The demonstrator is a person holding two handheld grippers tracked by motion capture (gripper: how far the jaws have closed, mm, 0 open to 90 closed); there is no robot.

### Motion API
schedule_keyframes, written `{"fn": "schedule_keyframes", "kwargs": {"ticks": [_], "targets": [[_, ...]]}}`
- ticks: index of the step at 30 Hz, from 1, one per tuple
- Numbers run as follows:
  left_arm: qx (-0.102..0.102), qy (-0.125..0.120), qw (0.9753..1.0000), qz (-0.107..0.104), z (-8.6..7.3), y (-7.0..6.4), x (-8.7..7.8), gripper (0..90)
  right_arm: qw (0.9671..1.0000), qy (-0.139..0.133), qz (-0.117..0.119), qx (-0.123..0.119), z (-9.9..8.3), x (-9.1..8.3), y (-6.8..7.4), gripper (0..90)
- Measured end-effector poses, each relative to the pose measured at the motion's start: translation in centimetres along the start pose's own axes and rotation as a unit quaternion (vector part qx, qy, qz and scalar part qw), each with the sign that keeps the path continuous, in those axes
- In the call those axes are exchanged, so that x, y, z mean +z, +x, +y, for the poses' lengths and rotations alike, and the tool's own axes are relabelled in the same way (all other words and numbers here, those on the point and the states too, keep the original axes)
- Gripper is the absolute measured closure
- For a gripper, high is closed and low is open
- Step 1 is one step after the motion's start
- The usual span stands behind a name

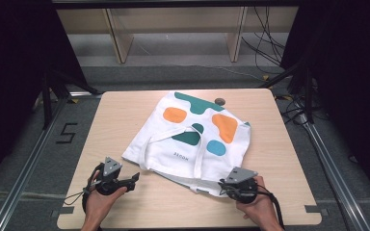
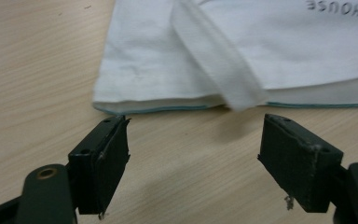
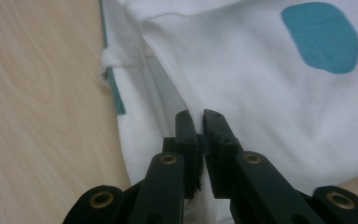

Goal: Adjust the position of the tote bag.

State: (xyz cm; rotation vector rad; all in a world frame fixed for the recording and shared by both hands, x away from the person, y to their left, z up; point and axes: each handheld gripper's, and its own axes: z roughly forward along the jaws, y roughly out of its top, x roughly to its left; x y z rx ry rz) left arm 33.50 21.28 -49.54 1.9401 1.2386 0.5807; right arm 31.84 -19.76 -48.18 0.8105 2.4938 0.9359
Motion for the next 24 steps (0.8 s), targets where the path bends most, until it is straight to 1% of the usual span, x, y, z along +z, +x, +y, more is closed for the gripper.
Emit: {"fn": "schedule_keyframes", "kwargs": {"ticks": [1,2,3,4,5,6,7,8,9,10,11,12,13,14,15,16,17,18,19,20,21,22,23,24], "targets": [[0.0,0.0,1.0,0.0,0.0,0.0,0.0,23.1,1.0,0.0,0.0,0.0,0.0,0.0,0.0,85.7],[0.026,0.025,0.9993,0.006,0.0,0.3,-0.2,23.1,1.0,-0.008,-0.003,0.004,-0.2,-0.5,-0.6,86.4],[0.032,0.028,0.9991,0.007,0.0,0.4,-0.1,23.1,0.9996,-0.021,-0.008,0.018,-0.4,-1.2,-1.2,87.0],[0.043,0.031,0.9985,0.012,0.0,0.4,-0.1,23.1,0.9993,-0.031,-0.013,0.019,-0.5,-1.5,-1.7,87.5],[0.037,0.034,0.9986,0.015,0.0,0.3,0.1,23.1,0.9979,-0.046,-0.016,0.042,-0.7,-2.4,-2.6,88.0],[0.043,0.034,0.9984,0.016,0.0,0.4,0.2,23.1,0.9979,-0.046,-0.016,0.042,-0.7,-2.4,-2.6,88.0],[0.05,0.041,0.9978,0.019,0.0,0.4,0.7,23.1,0.9965,-0.057,-0.023,0.057,-1.0,-3.2,-3.4,88.1],[0.05,0.041,0.9978,0.019,0.0,0.4,0.7,23.2,0.9965,-0.057,-0.023,0.057,-1.0,-3.2,-3.4,88.1],[0.052,0.047,0.9973,0.02,0.0,0.2,1.3,23.2,0.9956,-0.066,-0.032,0.059,-1.1,-3.4,-3.8,88.1],[0.056,0.055,0.9968,0.016,0.0,0.2,1.6,23.9,0.9946,-0.068,-0.031,0.072,-1.2,-3.7,-4.2,88.0],[0.064,0.059,0.9961,0.015,0.0,-0.1,1.9,24.0,0.9938,-0.074,-0.036,0.074,-1.1,-3.9,-4.6,88.0],[0.064,0.057,0.9962,0.012,0.0,-0.2,2.1,24.0,0.9933,-0.075,-0.035,0.081,-1.1,-4.0,-4.5,88.0],[0.062,0.058,0.9963,0.014,0.0,-0.5,2.2,24.1,0.9938,-0.079,-0.037,0.069,-1.0,-4.0,-4.8,88.0],[0.062,0.058,0.9963,0.014,0.0,-0.5,2.2,24.0,0.9938,-0.079,-0.037,0.069,-1.0,-4.0,-4.8,88.0],[0.063,0.063,0.996,0.011,0.0,-0.6,2.3,24.0,0.9936,-0.077,-0.034,0.076,-0.9,-4.1,-4.7,88.0],[0.067,0.061,0.9958,0.01,0.0,-0.8,2.5,24.0,0.9929,-0.073,-0.031,0.089,-0.8,-4.2,-4.4,88.0],[0.074,0.065,0.995,0.015,0.1,-0.8,2.6,24.1,0.9938,-0.079,-0.034,0.071,-0.8,-4.1,-4.8,88.0],[0.072,0.064,0.9952,0.017,0.2,-0.8,2.7,25.3,0.9939,-0.078,-0.031,0.071,-0.8,-4.1,-4.8,88.0],[0.067,0.058,0.9958,0.021,0.4,-0.6,2.8,26.1,0.9938,-0.077,-0.031,0.074,-0.8,-4.2,-4.8,88.0],[0.067,0.058,0.9958,0.021,0.4,-0.6,2.8,26.5,0.9938,-0.077,-0.031,0.074,-0.8,-4.2,-4.8,88.0],[0.068,0.054,0.996,0.022,0.6,-0.4,2.9,26.5,0.9938,-0.081,-0.036,0.068,-0.9,-4.2,-4.9,88.0],[0.061,0.052,0.9966,0.021,0.7,-0.2,3.1,26.5,0.9938,-0.081,-0.036,0.068,-0.9,-4.2,-4.9,88.0],[0.067,0.047,0.9963,0.029,0.8,0.1,3.4,27.7,0.9937,-0.082,-0.035,0.069,-0.9,-4.2,-5.0,88.0],[0.067,0.045,0.9963,0.029,0.9,0.2,3.5,27.8,0.9939,-0.079,-0.033,0.07,-0.9,-4.2,-5.0,87.9]]}}
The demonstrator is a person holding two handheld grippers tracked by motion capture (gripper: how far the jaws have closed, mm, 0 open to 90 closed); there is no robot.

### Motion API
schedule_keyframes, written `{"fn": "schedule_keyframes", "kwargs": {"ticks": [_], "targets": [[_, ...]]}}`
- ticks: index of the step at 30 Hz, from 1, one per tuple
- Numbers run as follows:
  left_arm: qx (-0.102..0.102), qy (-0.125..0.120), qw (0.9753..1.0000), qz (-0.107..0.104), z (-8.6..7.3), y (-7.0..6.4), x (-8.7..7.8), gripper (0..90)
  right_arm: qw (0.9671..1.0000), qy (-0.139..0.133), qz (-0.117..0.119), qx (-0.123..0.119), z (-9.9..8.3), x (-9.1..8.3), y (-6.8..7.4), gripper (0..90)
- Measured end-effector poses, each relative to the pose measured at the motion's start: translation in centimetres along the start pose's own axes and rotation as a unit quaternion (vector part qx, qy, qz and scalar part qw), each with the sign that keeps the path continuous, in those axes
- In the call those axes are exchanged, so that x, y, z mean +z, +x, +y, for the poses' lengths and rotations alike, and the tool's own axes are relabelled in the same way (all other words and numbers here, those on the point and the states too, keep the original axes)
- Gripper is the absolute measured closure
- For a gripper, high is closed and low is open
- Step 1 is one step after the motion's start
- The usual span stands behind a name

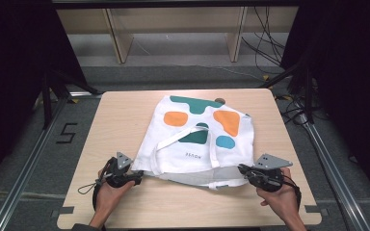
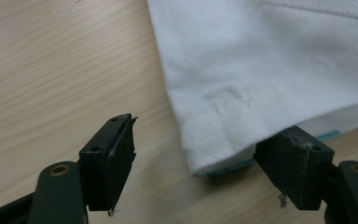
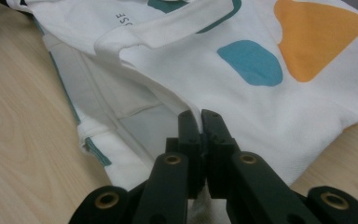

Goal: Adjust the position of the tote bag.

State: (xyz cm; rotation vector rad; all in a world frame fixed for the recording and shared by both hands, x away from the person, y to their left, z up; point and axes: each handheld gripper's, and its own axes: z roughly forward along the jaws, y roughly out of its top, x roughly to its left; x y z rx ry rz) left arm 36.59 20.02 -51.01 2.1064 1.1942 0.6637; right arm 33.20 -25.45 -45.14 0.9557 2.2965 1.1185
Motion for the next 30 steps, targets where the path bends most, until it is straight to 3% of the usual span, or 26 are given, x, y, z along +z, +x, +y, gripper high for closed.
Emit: {"fn": "schedule_keyframes", "kwargs": {"ticks": [3,4,5,7,8,10,12,13,14,15,16,20,24,30], "targets": [[-0.003,-0.018,0.9998,-0.004,0.3,0.0,0.3,31.4,1.0,0.002,0.0,-0.006,-0.2,0.1,0.0,87.7],[0.005,-0.022,0.9997,-0.001,0.4,0.1,0.3,37.5,0.9998,0.013,-0.004,-0.014,-0.3,0.3,0.2,86.9],[0.018,-0.025,0.9995,-0.002,0.6,0.1,0.4,37.5,0.9998,0.013,-0.004,-0.014,-0.3,0.3,0.2,86.9],[0.027,-0.03,0.9992,-0.004,0.9,-0.1,0.9,45.9,0.9993,0.031,-0.009,-0.021,-0.6,0.6,0.7,84.1],[0.037,-0.028,0.9989,-0.008,1.0,-0.1,1.1,54.1,0.9981,0.047,-0.014,-0.036,-0.8,0.9,0.9,80.3],[0.049,-0.031,0.9983,-0.003,1.1,-0.2,1.3,55.8,0.9975,0.057,-0.015,-0.04,-0.9,1.1,1.0,79.0],[0.094,-0.036,0.9949,0.008,1.4,-0.3,1.1,68.2,0.9949,0.089,-0.016,-0.045,-1.5,1.7,1.5,74.0],[0.11,-0.036,0.9932,0.003,1.5,-0.3,1.0,72.9,0.9943,0.094,-0.019,-0.048,-1.7,1.9,1.6,72.6],[0.11,-0.036,0.9932,0.003,1.5,-0.3,1.0,79.7,0.9943,0.094,-0.019,-0.048,-1.7,1.9,1.6,72.6],[0.119,-0.035,0.9923,-0.003,1.6,-0.2,0.8,79.7,0.9928,0.102,-0.021,-0.059,-1.9,2.1,1.6,69.8],[0.104,-0.032,0.994,-0.001,1.5,-0.4,0.6,82.9,0.991,0.117,-0.026,-0.061,-2.3,2.4,1.6,69.3],[0.118,-0.028,0.9925,-0.018,1.5,-0.7,0.1,85.2,0.9887,0.128,-0.036,-0.069,-2.5,2.3,1.1,72.0],[0.126,-0.047,0.9902,-0.039,1.1,-1.9,-1.2,85.3,0.9899,0.119,-0.043,-0.065,-2.6,1.8,0.2,80.6],[0.122,-0.054,0.9892,-0.062,0.9,-2.7,-2.6,85.3,0.9928,0.099,-0.049,-0.047,-2.4,0.8,-0.6,85.6]]}}
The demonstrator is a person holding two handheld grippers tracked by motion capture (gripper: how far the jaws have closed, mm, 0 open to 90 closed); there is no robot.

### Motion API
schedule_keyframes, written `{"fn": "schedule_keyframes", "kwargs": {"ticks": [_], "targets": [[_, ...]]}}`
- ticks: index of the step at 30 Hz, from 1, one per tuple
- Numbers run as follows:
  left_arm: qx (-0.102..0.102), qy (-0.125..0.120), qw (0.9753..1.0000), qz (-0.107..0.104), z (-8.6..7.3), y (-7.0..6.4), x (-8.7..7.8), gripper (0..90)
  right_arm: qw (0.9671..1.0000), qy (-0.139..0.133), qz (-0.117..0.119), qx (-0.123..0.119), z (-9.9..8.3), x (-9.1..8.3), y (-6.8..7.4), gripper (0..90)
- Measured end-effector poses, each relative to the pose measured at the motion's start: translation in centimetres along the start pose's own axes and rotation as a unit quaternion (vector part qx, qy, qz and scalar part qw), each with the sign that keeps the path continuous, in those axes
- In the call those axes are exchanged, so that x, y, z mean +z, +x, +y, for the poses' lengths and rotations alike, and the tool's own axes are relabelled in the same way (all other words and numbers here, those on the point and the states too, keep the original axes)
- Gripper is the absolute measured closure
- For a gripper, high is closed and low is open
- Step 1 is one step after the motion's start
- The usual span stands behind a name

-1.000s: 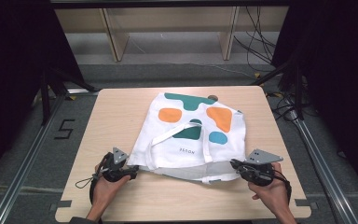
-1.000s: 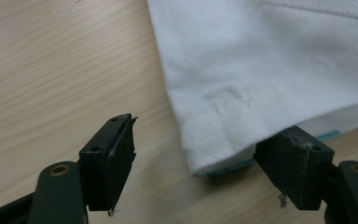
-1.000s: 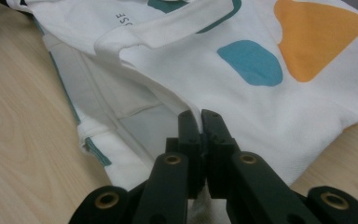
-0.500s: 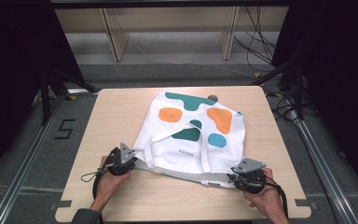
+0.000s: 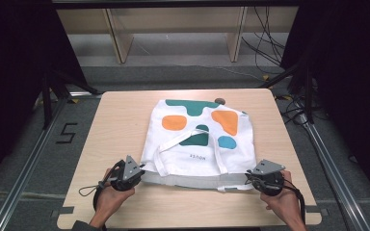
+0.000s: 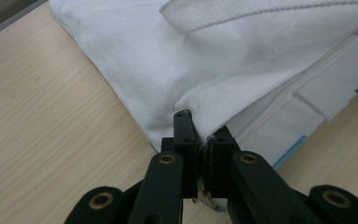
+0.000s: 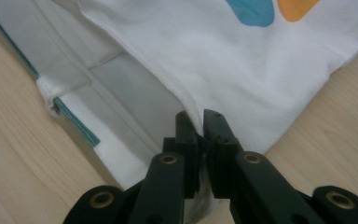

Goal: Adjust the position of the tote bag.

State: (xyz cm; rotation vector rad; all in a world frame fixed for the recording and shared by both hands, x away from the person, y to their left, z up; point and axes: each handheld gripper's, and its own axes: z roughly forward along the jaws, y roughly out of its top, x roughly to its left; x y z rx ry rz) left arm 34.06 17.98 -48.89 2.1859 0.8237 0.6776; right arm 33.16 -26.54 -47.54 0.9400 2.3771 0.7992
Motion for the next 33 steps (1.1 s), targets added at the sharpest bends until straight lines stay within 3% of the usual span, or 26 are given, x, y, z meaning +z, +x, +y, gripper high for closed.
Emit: {"fn": "schedule_keyframes", "kwargs": {"ticks": [1,2,3,4,7,9,12,13,16,21,27,28,33], "targets": [[0.001,-0.015,0.9999,0.001,0.0,0.0,0.0,85.2,1.0,-0.006,0.0,0.001,0.0,-0.2,-0.2,85.8],[0.012,-0.011,0.9998,-0.008,-0.1,0.0,-0.4,85.1,0.9999,-0.011,0.0,0.002,0.0,-0.4,-0.3,85.9],[0.008,-0.014,0.9999,-0.006,-0.1,-0.2,-0.5,85.0,0.9998,-0.016,0.0,0.01,0.0,-0.6,-0.4,85.9],[0.006,-0.014,0.9998,-0.011,-0.2,-0.4,-0.8,84.9,0.9997,-0.022,0.0,0.002,-0.1,-0.5,-0.6,85.8],[0.009,-0.017,0.9996,-0.02,-0.4,-0.9,-1.3,84.4,0.9998,-0.018,0.003,0.01,-0.4,-0.5,-0.6,83.6],[0.008,-0.014,0.9996,-0.022,-0.5,-1.5,-1.6,83.7,0.9995,-0.013,0.005,0.027,-0.7,-0.3,-0.7,78.6],[0.01,-0.013,0.9995,-0.027,-0.6,-1.8,-1.6,83.5,0.9996,-0.002,0.0,0.029,-0.9,0.1,-0.7,74.5],[0.019,-0.01,0.9993,-0.03,-0.6,-1.9,-1.7,83.3,0.9997,0.007,-0.004,0.024,-1.0,0.4,-0.7,73.3],[0.01,-0.011,0.9993,-0.034,-0.6,-2.1,-1.8,82.7,0.9996,0.022,-0.011,0.011,-1.1,1.1,-0.8,74.4],[0.009,-0.016,0.9994,-0.031,-0.6,-2.2,-1.9,83.0,1.0,0.0,-0.005,0.008,-0.8,0.7,-1.1,84.8],[0.006,-0.018,0.9992,-0.035,-0.5,-2.6,-2.3,83.6,0.9995,-0.029,-0.005,0.006,-0.8,-0.2,-1.5,86.0],[0.0,-0.018,0.999,-0.041,-0.5,-2.7,-2.3,83.6,0.9994,-0.028,-0.005,0.02,-0.8,-0.4,-1.3,86.0],[-0.001,-0.037,0.9988,-0.03,-0.4,-2.8,-3.1,83.6,0.9984,-0.053,-0.011,0.018,-0.4,-1.4,-1.3,86.6]]}}
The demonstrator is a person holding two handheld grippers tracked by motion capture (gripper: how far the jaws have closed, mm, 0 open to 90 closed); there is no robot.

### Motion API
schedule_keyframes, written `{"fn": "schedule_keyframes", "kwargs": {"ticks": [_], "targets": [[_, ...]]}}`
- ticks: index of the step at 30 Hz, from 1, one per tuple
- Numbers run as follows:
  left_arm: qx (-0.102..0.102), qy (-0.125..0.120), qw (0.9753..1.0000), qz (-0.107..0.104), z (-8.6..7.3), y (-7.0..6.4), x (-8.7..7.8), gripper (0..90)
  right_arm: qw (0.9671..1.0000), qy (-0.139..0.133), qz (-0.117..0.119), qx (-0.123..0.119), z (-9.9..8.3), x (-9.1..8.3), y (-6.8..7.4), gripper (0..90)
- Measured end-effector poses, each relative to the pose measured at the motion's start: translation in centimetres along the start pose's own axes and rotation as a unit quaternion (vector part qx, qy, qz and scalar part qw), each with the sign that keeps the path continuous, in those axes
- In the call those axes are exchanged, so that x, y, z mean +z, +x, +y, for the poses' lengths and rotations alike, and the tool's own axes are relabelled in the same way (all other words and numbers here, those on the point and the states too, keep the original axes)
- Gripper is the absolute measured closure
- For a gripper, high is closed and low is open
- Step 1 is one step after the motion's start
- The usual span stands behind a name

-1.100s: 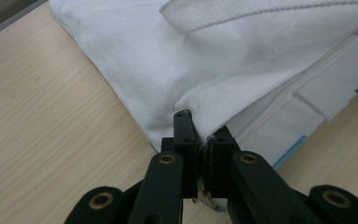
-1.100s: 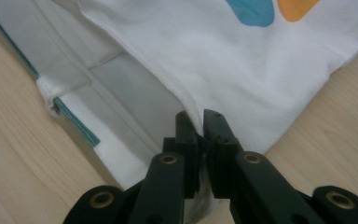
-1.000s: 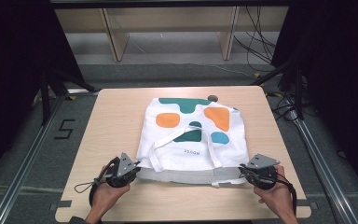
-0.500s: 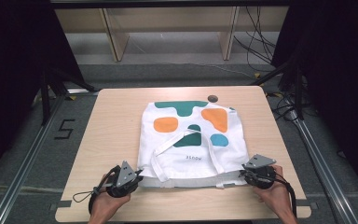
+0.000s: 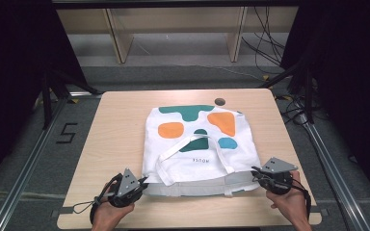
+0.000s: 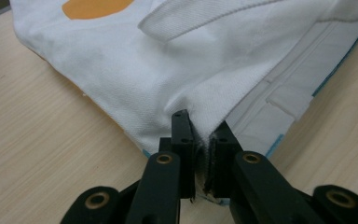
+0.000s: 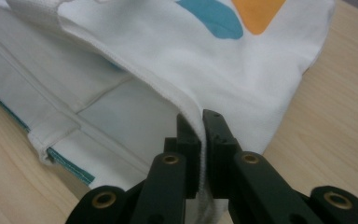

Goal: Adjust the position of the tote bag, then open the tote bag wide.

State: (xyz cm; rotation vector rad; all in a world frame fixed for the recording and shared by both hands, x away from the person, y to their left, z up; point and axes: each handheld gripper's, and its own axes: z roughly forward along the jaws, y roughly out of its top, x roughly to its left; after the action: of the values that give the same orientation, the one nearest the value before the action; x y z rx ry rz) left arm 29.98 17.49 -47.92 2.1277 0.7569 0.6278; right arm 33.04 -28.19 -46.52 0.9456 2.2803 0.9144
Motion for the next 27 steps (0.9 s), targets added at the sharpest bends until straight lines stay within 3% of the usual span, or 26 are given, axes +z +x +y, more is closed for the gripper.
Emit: {"fn": "schedule_keyframes", "kwargs": {"ticks": [1,3,4,6,7,8,10,11,12,13,14,16,17,18,19,20,22,25,26,27], "targets": [[0.0,0.0,1.0,0.0,0.0,0.0,0.0,83.6,1.0,0.0,0.0,0.0,0.0,0.0,0.0,86.6],[-0.02,-0.015,0.9997,-0.003,0.1,-0.3,-0.2,83.6,0.9999,-0.01,-0.003,-0.001,0.3,-0.4,0.0,87.0],[-0.012,-0.011,0.9999,-0.003,0.2,-0.2,-0.4,83.6,0.9999,-0.014,0.0,-0.006,0.4,-0.6,-0.1,87.1],[0.001,-0.009,0.9999,-0.005,0.4,0.1,-0.6,83.6,0.9997,-0.015,0.006,0.018,0.5,-0.8,0.1,87.2],[-0.021,-0.019,0.9996,0.001,0.3,-0.2,-0.5,83.6,0.9997,-0.015,0.006,0.018,0.5,-0.8,0.1,87.2],[-0.005,-0.023,0.9997,0.0,0.5,0.0,-0.6,83.8,0.9997,-0.023,0.003,0.013,0.5,-0.9,0.0,87.3],[-0.015,-0.024,0.9996,0.0,0.6,-0.1,-0.8,83.8,0.9996,-0.025,0.003,0.012,0.7,-1.0,-0.1,87.5],[-0.007,-0.027,0.9996,0.003,0.8,0.1,-0.9,83.8,0.9996,-0.025,0.003,0.012,0.7,-1.0,-0.1,87.5],[-0.02,-0.032,0.9993,0.004,0.8,0.0,-1.0,83.9,0.9994,-0.027,0.007,0.019,0.8,-1.1,0.0,87.6],[-0.012,-0.027,0.9995,0.004,0.9,0.1,-1.1,84.0,0.999,-0.038,0.002,0.025,0.9,-1.4,0.0,87.8],[-0.022,-0.037,0.9991,0.002,1.0,0.0,-1.1,84.0,0.999,-0.038,0.002,0.025,0.9,-1.4,0.0,87.8],[-0.013,-0.04,0.9991,0.006,1.3,0.2,-1.3,84.3,0.9986,-0.045,0.01,0.025,1.2,-1.8,-0.3,87.9],[-0.015,-0.043,0.999,0.006,1.5,0.3,-1.4,84.7,0.9981,-0.058,0.003,0.02,1.4,-2.0,-0.5,88.0],[-0.006,-0.05,0.9987,0.006,1.7,0.5,-1.5,84.7,0.9981,-0.058,0.003,0.02,1.4,-2.0,-0.5,88.0],[-0.028,-0.047,0.9984,0.01,2.0,0.3,-1.8,84.8,0.998,-0.057,0.004,0.027,1.6,-2.2,-0.4,88.1],[-0.016,-0.06,0.998,0.009,2.2,0.6,-1.8,85.0,0.9977,-0.059,0.004,0.033,1.8,-2.3,-0.4,88.2],[-0.016,-0.068,0.9973,0.022,3.3,0.9,-2.6,85.3,0.9968,-0.078,0.001,0.017,2.5,-2.6,-1.0,88.3],[-0.012,-0.08,0.9963,0.03,4.2,1.3,-3.2,85.5,0.9958,-0.089,0.0,0.021,3.3,-3.2,-1.3,88.4],[-0.016,-0.091,0.9953,0.03,4.7,1.5,-3.3,85.6,0.9955,-0.089,0.002,0.031,3.7,-3.5,-1.2,88.4],[-0.013,-0.102,0.994,0.035,5.6,1.7,-3.8,86.0,0.9951,-0.095,0.0,0.026,4.4,-4.0,-1.5,88.5]]}}
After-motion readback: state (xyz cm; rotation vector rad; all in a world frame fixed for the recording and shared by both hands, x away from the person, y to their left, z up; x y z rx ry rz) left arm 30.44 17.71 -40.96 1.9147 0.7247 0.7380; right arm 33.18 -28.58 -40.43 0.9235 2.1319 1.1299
